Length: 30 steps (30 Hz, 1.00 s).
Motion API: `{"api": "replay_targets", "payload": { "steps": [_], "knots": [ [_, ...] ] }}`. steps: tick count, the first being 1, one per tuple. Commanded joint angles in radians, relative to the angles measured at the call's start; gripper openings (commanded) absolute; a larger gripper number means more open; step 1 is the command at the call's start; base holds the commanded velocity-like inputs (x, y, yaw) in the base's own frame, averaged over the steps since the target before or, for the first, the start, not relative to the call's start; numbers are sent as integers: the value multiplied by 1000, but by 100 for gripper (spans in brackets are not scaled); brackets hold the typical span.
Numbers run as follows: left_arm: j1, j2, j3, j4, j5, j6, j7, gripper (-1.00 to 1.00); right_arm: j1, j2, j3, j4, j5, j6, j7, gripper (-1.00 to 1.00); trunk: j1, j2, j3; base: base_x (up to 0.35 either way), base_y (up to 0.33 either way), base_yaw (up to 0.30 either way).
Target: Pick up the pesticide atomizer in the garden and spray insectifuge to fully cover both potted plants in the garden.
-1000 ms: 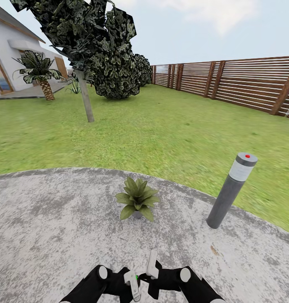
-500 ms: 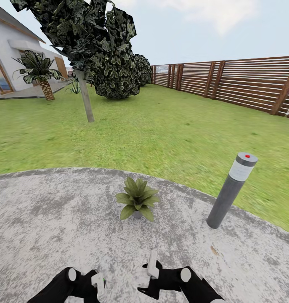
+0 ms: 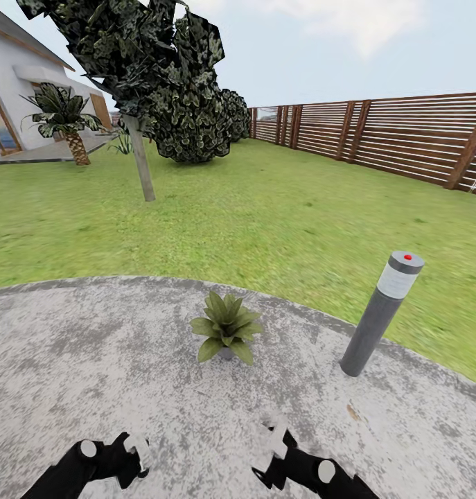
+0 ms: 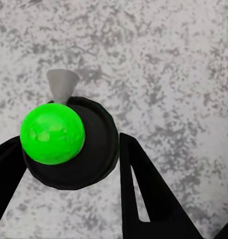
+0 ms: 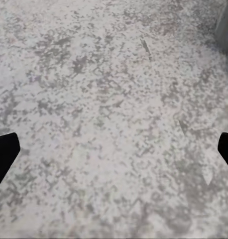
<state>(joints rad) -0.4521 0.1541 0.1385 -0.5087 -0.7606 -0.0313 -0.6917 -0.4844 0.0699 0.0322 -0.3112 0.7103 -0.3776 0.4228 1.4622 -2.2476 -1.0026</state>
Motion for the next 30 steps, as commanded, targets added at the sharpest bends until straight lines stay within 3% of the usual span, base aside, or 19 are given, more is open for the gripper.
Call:
{"api": "replay_targets", "payload": {
  "steps": [1, 2, 4, 6, 7, 10, 11, 12, 15, 16, 22, 28, 30],
  "knots": [
    [0, -14, 39, -1, -11, -3, 1, -100, -1, -4, -13, 46, -18, -3, -48, 100, 0, 0, -1, 0, 0, 0],
    [0, -28, 70, -1, -10, 1, 6, -100, 0, -12, -31, 106, -51, -4, -124, 100, 0, 0, -1, 0, 0, 0],
    [-1, -55, 94, -1, -10, 31, 10, -100, 1, -33, -48, 173, -107, -9, -262, 100, 0, 0, -1, 0, 0, 0],
    [-2, -88, 101, -2, -11, 101, 16, -100, 1, -42, -54, 201, -178, -11, -388, 100, 0, 0, -1, 0, 0, 0],
    [-2, -104, 103, -2, -11, 150, 29, -100, 1, -44, -56, 207, -234, -13, -456, 100, 0, 0, -1, 0, 0, 0],
    [-2, -127, 106, -2, 2, 229, 74, -100, 16, -47, -57, 212, -392, -46, -561, 100, 0, 0, -1, 0, 0, 0],
    [-3, -131, 106, -2, 26, 243, 85, -100, 27, -48, -57, 212, -437, -79, -578, 100, 0, 0, -1, 0, 0, 0],
    [-4, -132, 105, -2, 50, 249, 89, -100, 33, -51, -57, 213, -455, -100, -585, 100, 0, 0, -1, 0, 0, 0],
    [-9, -125, 101, -5, 150, 301, 95, -100, 46, -80, -57, 214, -483, -139, -597, 100, 0, 0, -1, 0, 0, 0],
    [-10, -125, 100, -10, 163, 336, 95, -100, 48, -85, -57, 214, -485, -142, -598, 100, 0, 0, -1, 0, 0, 0],
    [-11, -130, 90, -21, 171, 453, 90, -100, 60, -101, -57, 234, -489, -144, -599, 100, 0, 0, -1, 0, 0, 0],
    [-59, -133, 87, -89, 171, 681, 88, -100, 65, -93, -58, 240, -498, -143, -625, 100, 0, 0, -1, 146, 0, 0],
    [-83, -135, 83, -106, 172, 711, 87, -100, 65, -91, -58, 241, -500, -143, -656, 100, 0, 0, -1, 313, -19, 0]
  ]
}}
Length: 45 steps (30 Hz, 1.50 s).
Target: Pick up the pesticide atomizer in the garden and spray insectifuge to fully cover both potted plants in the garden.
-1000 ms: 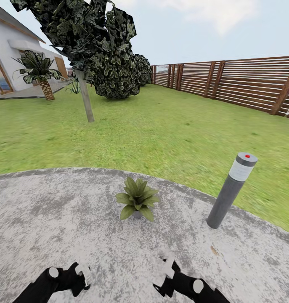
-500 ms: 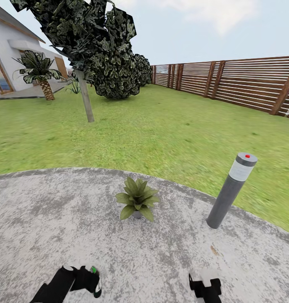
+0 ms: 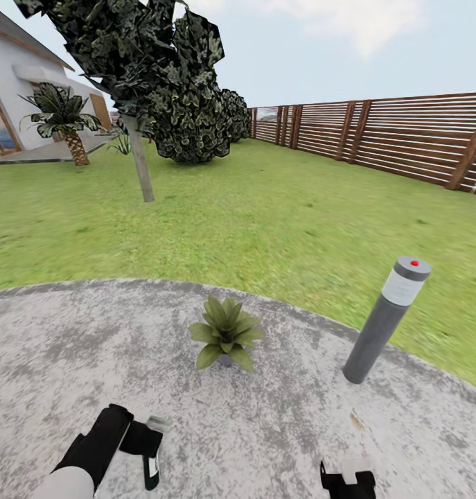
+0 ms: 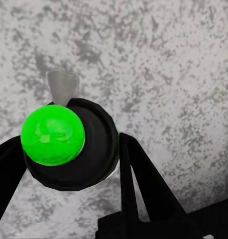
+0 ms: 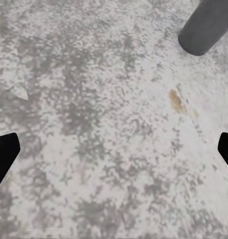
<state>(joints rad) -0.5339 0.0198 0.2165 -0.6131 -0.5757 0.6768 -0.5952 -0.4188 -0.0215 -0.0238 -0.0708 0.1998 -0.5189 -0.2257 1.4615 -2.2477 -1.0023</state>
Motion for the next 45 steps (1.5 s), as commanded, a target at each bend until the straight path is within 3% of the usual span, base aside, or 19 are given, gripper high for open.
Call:
{"api": "replay_targets", "payload": {
  "steps": [1, 4, 8, 11, 14, 16, 19, 26, 28, 29, 30, 31, 33, 39, 45],
  "knots": [
    [-13, -1, 3, -5, -13, 12, -10, -100, 0, 1, -2, 1, 11, -1, -15, 100, 0, 0, -1, 312, -77, 0],
    [-58, -6, -13, -8, -13, 77, -11, -100, 0, 2, -3, 1, 3, -1, -26, 100, 0, 0, -1, 291, -139, 0],
    [-91, -8, -106, -10, -11, 158, -17, -100, 0, 4, -3, 2, -66, 0, -28, 100, 0, 0, -1, 264, -173, 0],
    [-109, -10, -129, -10, -10, 174, -38, -100, 0, 5, 0, 3, -86, 0, -20, 100, 0, 0, -1, 182, -228, 0],
    [-130, -6, -135, -10, -11, 178, -80, -100, 0, 5, 2, 3, -89, 0, -16, 100, 0, 0, -1, 110, -262, 0],
    [-147, -6, -145, -10, -13, 219, -113, -100, 0, 5, 3, 3, -89, 0, -15, 100, 0, 0, -1, 75, -270, 0],
    [-157, -5, -207, -10, -12, 298, -132, -100, 0, 6, 4, 3, -89, 0, -16, 100, 0, 0, -1, 14, -274, 0],
    [-203, -8, -230, 3, -10, 317, -140, -100, 0, 10, 4, 5, -89, 0, -15, 100, 0, 0, -1, 50, -224, 45],
    [-226, -7, -242, 7, -11, 321, -173, -100, 0, 11, 4, 10, -84, 0, -15, 100, 0, 0, -1, 24, -33, 9],
    [-231, -5, -261, 7, -11, 321, -195, -100, 0, 11, 5, 14, -83, 0, -15, 100, 0, 0, -1, 10, -14, 4],
    [-243, -1, -328, 8, -11, 324, -253, -100, 0, 11, 7, 18, -82, 0, -15, 100, 0, 0, -1, 4, -6, 2],
    [-270, 2, -433, 9, -10, 332, -329, -100, 0, 11, 9, 21, -82, 0, -14, 100, 0, 0, -1, 1, -2, 0],
    [-297, 4, -478, 11, -10, 336, -368, -100, 0, 11, 9, 21, -82, 0, -14, 100, 0, 0, -1, 0, 0, 0],
    [-316, 6, -495, 60, -14, 339, -386, -100, 2, 8, 10, 23, -79, 2, -14, 100, 0, 0, -1, 0, 0, 0],
    [-307, 0, -492, 112, -14, 345, -352, -100, 5, 8, 11, 23, -79, 2, -14, 100, 0, 0, -1, 0, 0, 0]
  ]
}}
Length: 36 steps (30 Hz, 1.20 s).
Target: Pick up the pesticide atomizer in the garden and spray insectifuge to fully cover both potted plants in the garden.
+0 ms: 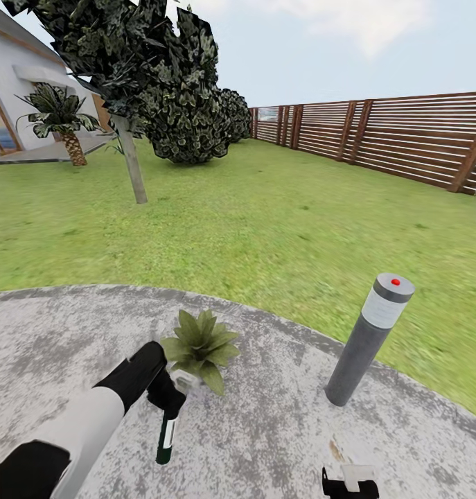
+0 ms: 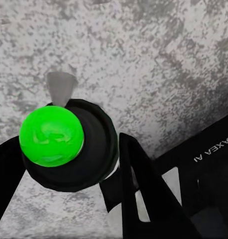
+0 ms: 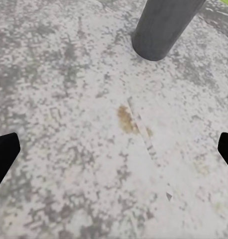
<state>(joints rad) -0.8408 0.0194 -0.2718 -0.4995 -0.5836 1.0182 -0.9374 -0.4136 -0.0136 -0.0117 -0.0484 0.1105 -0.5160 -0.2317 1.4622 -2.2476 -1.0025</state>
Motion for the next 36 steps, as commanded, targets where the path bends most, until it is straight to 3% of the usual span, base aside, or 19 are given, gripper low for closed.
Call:
{"api": "replay_targets", "payload": {
  "steps": [1, 3, 5, 6, 8, 10, 11, 14, 17, 22, 33, 36],
  "knots": [
    [0, 1, -3, 8, -5, 3, 13, -100, -1, 0, -1, 1, 11, -1, -8, 100, 0, 0, -1, 0, 0, 0],
    [0, -1, 2, 31, -3, 3, 60, -100, -1, 1, -1, 1, 11, -1, -8, 100, 0, 0, -1, 0, 0, 0],
    [0, -6, 39, 50, -1, 2, 116, -100, -1, 0, -1, 1, 11, -1, -8, 100, 0, 0, -1, 0, 0, 0],
    [0, -8, 66, 54, 0, 2, 139, -100, -1, 0, -1, 1, 11, -1, -8, 100, 0, 0, -1, 0, 0, 0],
    [0, -10, 154, 55, -1, -1, 200, -100, -1, -1, -1, 1, 11, -1, -7, 100, 0, 0, -1, 0, 0, 0],
    [1, -11, 187, 57, 1, -4, 229, -100, -1, -5, -1, 1, 30, -2, 3, 100, 0, 0, -1, 0, 0, 0],
    [1, -11, 192, 58, 1, -6, 233, -100, 0, -7, -1, 1, 50, -3, 9, 100, 0, 0, -1, 0, 0, 0],
    [3, -17, 198, 60, 1, -9, 240, -100, 1, -15, -2, 0, 180, -34, 19, 100, 0, 0, -1, 0, 0, 0],
    [3, -21, 200, 61, 1, -10, 237, -100, 1, -19, -2, -1, 282, -131, 21, 100, 0, 0, -1, 0, 0, 0],
    [2, -36, 200, 60, 1, -9, 239, -100, 1, -18, -11, -5, 302, -167, 15, 100, 0, 0, -1, 92, -54, 0],
    [7, -35, 200, 64, -2, -9, 242, -100, 1, -17, -10, -1, 304, -168, 14, 100, 0, 0, -1, 150, -103, 0],
    [54, -33, 200, 61, -5, -10, 244, -100, 1, -17, -10, -1, 304, -167, 15, 100, 0, 0, -1, 5, -3, 0]
  ]
}}
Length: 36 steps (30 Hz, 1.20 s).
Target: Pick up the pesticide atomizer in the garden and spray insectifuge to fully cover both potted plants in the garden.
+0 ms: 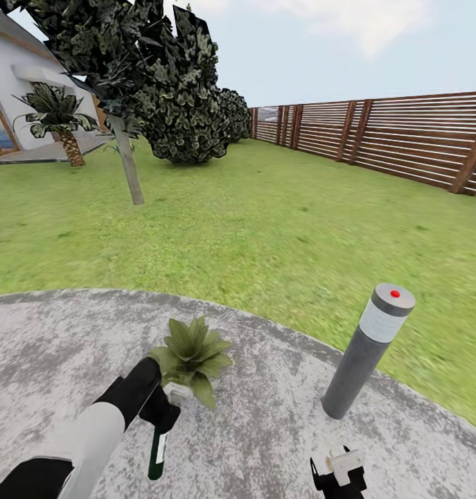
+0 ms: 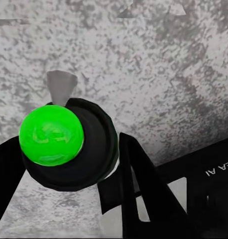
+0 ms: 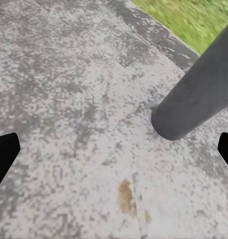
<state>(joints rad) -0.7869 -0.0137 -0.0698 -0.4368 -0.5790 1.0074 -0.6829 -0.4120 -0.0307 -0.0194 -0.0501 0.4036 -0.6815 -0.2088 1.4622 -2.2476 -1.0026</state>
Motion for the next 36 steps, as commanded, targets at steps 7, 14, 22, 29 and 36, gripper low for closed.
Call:
{"api": "replay_targets", "payload": {
  "steps": [7, 14, 22, 29, 36],
  "knots": [
    [56, -22, 44, -14, -4, 2, 90, -100, -1, 0, -2, 1, 12, -2, -7, 100, 0, 0, -1, 0, 0, 0],
    [54, -84, 143, -27, -2, 1, 228, -100, -1, 0, -2, 1, 12, -2, -7, 100, 0, 0, -1, 0, 0, 0],
    [135, -74, 184, -23, -1, -8, 224, -100, -1, 2, -1, 1, 14, -2, -4, 100, 0, 0, -1, 0, 0, 0],
    [63, -91, 182, -29, 1, 6, 221, -100, -1, 2, -1, 1, 14, -1, -4, 100, 0, 0, -1, 0, 0, 0],
    [-44, -92, 186, -17, 4, 17, 221, -100, -1, 2, -1, 1, 14, -1, -5, 100, 0, 0, -1, 0, 0, 0]
  ]
}}
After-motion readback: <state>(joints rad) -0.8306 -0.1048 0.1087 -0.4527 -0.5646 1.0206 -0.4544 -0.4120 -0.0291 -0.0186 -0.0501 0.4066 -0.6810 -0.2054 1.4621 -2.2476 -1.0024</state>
